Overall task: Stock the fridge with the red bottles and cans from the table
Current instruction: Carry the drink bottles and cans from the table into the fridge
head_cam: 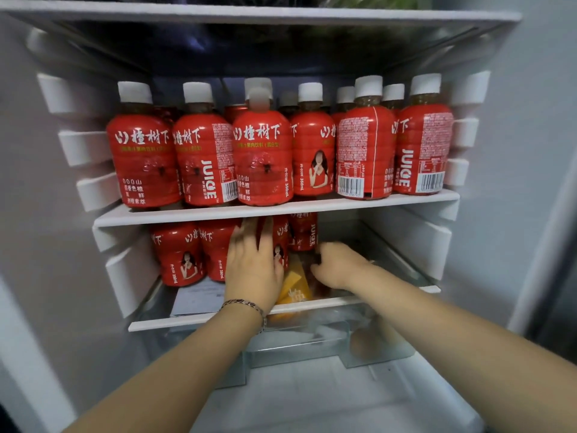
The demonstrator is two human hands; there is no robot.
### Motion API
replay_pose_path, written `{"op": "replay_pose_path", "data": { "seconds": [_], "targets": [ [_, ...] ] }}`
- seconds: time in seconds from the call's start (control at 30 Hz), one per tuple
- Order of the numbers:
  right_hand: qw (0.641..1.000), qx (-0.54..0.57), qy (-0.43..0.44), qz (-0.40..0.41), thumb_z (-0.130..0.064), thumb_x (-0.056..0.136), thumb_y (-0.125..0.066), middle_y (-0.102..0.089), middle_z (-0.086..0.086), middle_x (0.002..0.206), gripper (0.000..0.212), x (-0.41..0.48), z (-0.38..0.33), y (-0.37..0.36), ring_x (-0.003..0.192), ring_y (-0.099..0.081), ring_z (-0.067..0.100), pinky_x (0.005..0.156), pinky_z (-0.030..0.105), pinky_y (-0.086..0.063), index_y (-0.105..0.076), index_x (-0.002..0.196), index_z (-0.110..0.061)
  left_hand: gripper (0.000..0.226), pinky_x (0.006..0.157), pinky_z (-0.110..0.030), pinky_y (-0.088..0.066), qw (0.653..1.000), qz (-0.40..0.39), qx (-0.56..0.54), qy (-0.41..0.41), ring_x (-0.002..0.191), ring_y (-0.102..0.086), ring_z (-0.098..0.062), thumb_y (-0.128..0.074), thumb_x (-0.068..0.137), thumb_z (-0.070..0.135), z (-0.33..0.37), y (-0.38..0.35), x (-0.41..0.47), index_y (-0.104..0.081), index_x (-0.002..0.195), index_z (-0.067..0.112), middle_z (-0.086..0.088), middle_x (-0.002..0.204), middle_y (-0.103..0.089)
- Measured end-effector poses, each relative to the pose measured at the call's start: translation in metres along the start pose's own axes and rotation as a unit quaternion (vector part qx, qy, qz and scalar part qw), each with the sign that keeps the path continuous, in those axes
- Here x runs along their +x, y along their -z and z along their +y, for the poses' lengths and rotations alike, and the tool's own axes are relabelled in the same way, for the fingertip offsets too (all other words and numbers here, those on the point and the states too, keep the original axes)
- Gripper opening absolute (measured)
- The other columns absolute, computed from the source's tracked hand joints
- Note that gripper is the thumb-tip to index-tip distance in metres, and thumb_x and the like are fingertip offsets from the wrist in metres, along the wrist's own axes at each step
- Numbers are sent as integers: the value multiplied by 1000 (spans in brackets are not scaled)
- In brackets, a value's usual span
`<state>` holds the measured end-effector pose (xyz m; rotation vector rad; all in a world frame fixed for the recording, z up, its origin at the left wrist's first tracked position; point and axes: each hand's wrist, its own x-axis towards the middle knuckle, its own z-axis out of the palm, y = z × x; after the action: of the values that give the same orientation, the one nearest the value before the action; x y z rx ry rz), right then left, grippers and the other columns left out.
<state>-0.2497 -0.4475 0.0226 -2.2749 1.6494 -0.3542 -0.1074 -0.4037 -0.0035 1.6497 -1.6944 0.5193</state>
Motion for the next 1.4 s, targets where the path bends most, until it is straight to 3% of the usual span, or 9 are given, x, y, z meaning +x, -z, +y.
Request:
{"op": "replay_pose_path", "data": {
  "seconds": [0.17,0.27,0.43,0.53,0.63,0.93,1.07,1.17,1.4],
  "targets": [
    [999,-20,22,-16,-24,89,-52,-67,5,99,23,-60,-27,37,93,-63,22,81,33,-53,-66,101,-11,23,69,-33,-54,974,17,-45,-224,82,-65,-29,-59,72,11,1,22,-15,-68,92,6,-13,98,-64],
    [996,-49,56,54,-26,89,-52,-68,3,90,21,-92,-49,74,86,-64,22,76,32,-53,-69,93,-14,27,61,-27,-47,931,117,-111,-327,78,-56,-18,-49,73,13,13,59,-8,-58,99,9,-10,87,-66],
    [937,0,87,337,-32,89,-55,-61,-3,95,19,-108,-74,120,94,-60,18,69,28,-46,-64,104,-23,39,90,-26,-38,938,251,-139,-197,103,-47,-20,-51,77,17,38,120,41,-51,116,10,-16,109,-60],
    [901,-55,39,429,-40,88,-56,-43,11,135,59,-88,-73,133,128,-37,28,99,38,-38,-37,139,-17,69,109,-35,-24,985,156,-80,4,130,-31,-27,-58,84,38,44,138,65,-32,140,7,-13,141,-36],
    [912,-102,-28,397,-50,86,-55,-31,21,144,76,-66,-66,131,135,-22,36,109,42,-25,-19,147,-23,88,109,-38,-21,995,65,-25,75,133,-23,-27,-53,81,61,47,133,82,-20,145,9,-8,147,-30],
    [875,63,116,466,-35,78,-72,-35,13,131,47,-64,-35,116,125,-34,29,104,33,-31,-57,122,-26,88,107,-35,-21,986,97,-117,68,133,-28,-20,-69,74,50,46,121,87,-25,142,13,-2,143,-34],
    [814,119,210,528,-27,74,-74,-39,14,129,40,-80,-28,94,121,-41,29,101,34,-41,-62,111,-21,78,97,-1,-22,937,178,-299,-19,113,-35,-3,-78,70,23,45,126,64,-36,134,10,-4,128,-39],
    [780,72,267,562,-33,73,-68,-46,16,123,38,-96,-23,77,117,-42,24,100,22,-38,-58,109,-26,70,95,1,-23,914,222,-325,-96,104,-34,5,-77,66,21,44,127,38,-43,125,6,2,115,-40],
    [834,-21,290,469,-40,72,-62,-43,10,121,37,-99,11,9,109,-51,30,88,35,-51,-54,107,-30,67,101,-8,-27,919,159,-316,-176,108,-40,0,-71,63,32,29,89,-33,-42,119,11,1,113,-45]
  ]
}}
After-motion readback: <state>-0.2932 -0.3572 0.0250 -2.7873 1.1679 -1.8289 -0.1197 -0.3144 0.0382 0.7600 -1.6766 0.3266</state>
